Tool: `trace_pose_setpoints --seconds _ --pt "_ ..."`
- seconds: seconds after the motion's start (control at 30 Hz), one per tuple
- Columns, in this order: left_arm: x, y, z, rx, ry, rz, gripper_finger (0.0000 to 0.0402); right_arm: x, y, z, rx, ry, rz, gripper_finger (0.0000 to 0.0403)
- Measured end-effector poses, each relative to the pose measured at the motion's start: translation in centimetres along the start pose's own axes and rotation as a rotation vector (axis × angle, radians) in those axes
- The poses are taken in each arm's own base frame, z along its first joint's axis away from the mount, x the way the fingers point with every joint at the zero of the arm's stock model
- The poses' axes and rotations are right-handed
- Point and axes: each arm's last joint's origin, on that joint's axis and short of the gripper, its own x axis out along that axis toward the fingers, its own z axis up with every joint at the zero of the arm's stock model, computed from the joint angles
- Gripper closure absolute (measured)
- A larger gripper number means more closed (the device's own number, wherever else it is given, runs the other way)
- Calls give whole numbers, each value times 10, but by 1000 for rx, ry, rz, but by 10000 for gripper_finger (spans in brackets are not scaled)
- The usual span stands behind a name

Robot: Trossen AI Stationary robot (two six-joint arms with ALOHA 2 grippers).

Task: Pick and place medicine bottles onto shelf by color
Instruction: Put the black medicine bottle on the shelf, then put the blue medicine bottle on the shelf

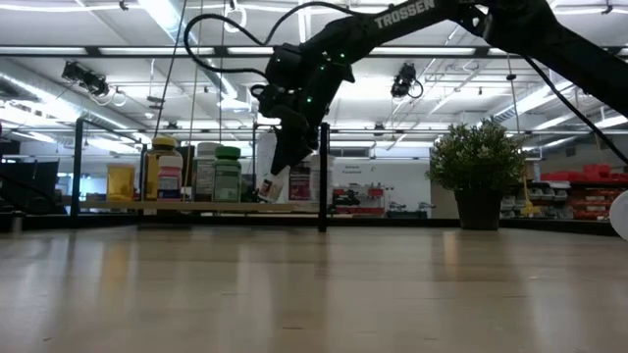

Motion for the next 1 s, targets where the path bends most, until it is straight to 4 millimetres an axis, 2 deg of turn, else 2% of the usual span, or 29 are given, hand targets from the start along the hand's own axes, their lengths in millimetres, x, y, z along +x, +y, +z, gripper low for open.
trace_pose_setpoints --seconds 0.43,1.0 --pt "0 0 0 2 0 0 249 0 -1 4 18 -38 -8 208" --pt "0 0 0 2 0 0 244 -1 -4 1 27 -12 -50 146"
